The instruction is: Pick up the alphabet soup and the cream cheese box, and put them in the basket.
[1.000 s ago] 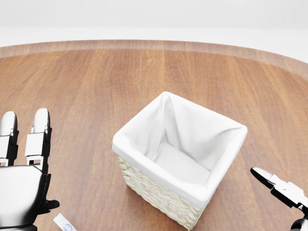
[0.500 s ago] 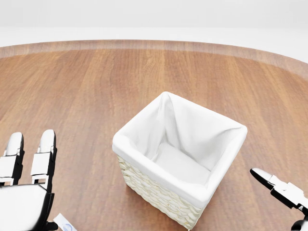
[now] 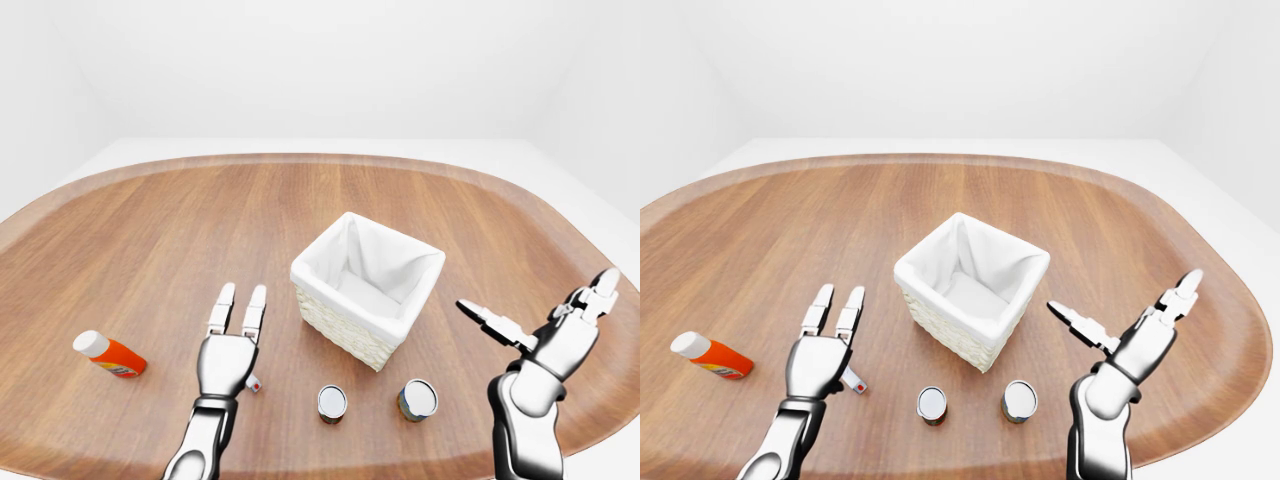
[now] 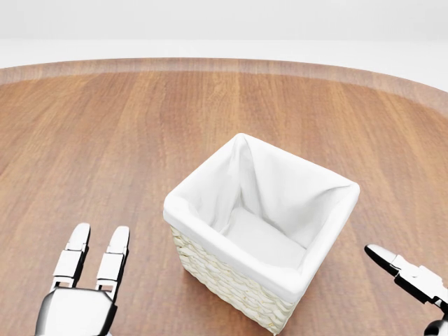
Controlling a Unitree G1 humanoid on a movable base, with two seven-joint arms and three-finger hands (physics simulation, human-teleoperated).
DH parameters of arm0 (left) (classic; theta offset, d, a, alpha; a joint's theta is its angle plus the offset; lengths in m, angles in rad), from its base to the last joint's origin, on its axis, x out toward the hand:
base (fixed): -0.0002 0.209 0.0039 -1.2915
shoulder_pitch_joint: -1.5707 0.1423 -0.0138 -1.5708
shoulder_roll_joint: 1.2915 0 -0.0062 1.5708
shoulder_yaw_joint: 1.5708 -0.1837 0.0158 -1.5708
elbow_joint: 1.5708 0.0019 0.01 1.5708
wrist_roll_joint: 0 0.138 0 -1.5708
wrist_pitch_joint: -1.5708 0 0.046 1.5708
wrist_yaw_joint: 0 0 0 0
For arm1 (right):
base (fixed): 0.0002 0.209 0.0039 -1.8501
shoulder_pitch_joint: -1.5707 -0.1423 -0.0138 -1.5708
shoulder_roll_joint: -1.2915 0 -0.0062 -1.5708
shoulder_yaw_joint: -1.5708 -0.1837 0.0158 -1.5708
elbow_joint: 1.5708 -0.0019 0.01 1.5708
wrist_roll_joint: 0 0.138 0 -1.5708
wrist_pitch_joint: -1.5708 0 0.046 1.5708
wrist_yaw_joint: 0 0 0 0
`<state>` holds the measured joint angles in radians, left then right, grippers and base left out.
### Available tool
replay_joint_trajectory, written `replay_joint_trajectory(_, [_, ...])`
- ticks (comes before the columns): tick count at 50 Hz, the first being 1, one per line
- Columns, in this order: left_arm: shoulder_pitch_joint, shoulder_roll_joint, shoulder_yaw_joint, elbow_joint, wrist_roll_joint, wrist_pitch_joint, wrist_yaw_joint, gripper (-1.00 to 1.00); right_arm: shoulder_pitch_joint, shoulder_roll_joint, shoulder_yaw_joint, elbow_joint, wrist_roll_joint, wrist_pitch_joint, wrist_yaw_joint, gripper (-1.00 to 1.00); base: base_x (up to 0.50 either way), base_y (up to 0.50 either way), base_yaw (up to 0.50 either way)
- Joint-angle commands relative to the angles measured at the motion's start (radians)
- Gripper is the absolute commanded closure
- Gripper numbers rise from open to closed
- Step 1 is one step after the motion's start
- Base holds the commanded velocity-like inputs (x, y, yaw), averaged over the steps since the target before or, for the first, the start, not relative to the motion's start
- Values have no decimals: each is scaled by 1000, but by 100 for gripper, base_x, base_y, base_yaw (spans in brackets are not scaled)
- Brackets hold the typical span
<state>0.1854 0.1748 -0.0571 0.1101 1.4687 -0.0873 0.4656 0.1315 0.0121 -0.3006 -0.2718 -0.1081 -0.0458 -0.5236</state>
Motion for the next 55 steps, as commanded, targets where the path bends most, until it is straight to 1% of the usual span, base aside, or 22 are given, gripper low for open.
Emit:
replay_joint_trajectory(1, [-45,19,-41,143,21,0,57,-100,0,0,2,2,-5,0,0,-100,0,0,0])
replay_joint_trajectory(2, [-50,21,-42,158,23,0,58,-100,1,0,3,-1,-5,2,0,-100,0,0,0])
replay_joint_trajectory(3, [-53,22,-42,167,21,0,58,-100,-1,-1,3,9,-6,-5,0,-100,0,0,0])
replay_joint_trajectory(8, [-58,29,-49,203,16,0,58,-100,1,0,4,-2,-9,6,0,-100,0,0,0])
replay_joint_trajectory(9, [-66,33,-44,222,2,0,58,-100,-2,-2,4,11,-9,-3,0,-100,0,0,0])
replay_joint_trajectory(11, [-79,39,-38,255,-4,0,58,-100,-2,-2,3,15,-8,-7,0,-100,0,0,0])
replay_joint_trajectory(12, [-85,42,-37,271,-3,0,58,-100,0,-1,4,5,-7,1,0,-100,0,0,0])
replay_joint_trajectory(15, [-94,51,-37,311,2,0,58,-100,-2,-2,5,13,-9,-4,0,-100,0,0,0])
replay_joint_trajectory(16, [-100,53,-38,326,3,0,58,-100,0,-1,6,4,-10,3,0,-100,0,0,0])
replay_joint_trajectory(20, [-115,63,-35,379,-8,0,58,-100,0,-1,6,10,-10,-3,0,-100,0,0,0])
replay_joint_trajectory(21, [-108,67,-45,375,3,0,58,-100,0,-2,6,13,-10,-7,0,-100,0,0,0])
replay_joint_trajectory(23, [-108,67,-45,381,6,0,58,-100,3,0,7,5,-13,-1,0,-100,0,0,0])
replay_joint_trajectory(26, [-109,68,-47,388,11,0,58,-100,1,-1,6,12,-14,-5,0,-100,0,0,0])
replay_joint_trajectory(31, [-118,60,-74,438,36,0,58,-100,1,-1,6,14,-16,-5,0,-100,0,0,0])
replay_joint_trajectory(33, [-117,61,-74,435,33,0,58,-100,-1,-2,6,22,-15,-11,0,-100,0,0,0])
replay_joint_trajectory(36, [-111,63,-76,425,36,0,58,-100,-2,-3,6,22,-16,-8,0,-100,0,0,0])
replay_joint_trajectory(39, [-126,65,-72,451,37,0,58,-100,-4,-5,6,31,-18,-14,0,-100,0,0,0])
replay_joint_trajectory(42, [-120,67,-76,446,41,0,58,-100,-1,-4,8,19,-19,-6,0,-100,0,0,0])
replay_joint_trajectory(44, [-132,68,-77,474,44,0,58,-100,-2,-4,8,25,-20,-10,0,-100,0,0,0])
replay_joint_trajectory(46, [-137,70,-76,484,41,0,58,-100,2,-2,9,10,-21,0,0,-100,0,0,0])
replay_joint_trajectory(51, [-147,77,-79,516,42,0,58,-100,-2,-4,8,27,-22,-11,0,-100,0,0,0])
replay_joint_trajectory(55, [-154,77,-81,541,48,0,58,-100,-5,-5,10,28,-24,-8,0,-100,0,0,0])
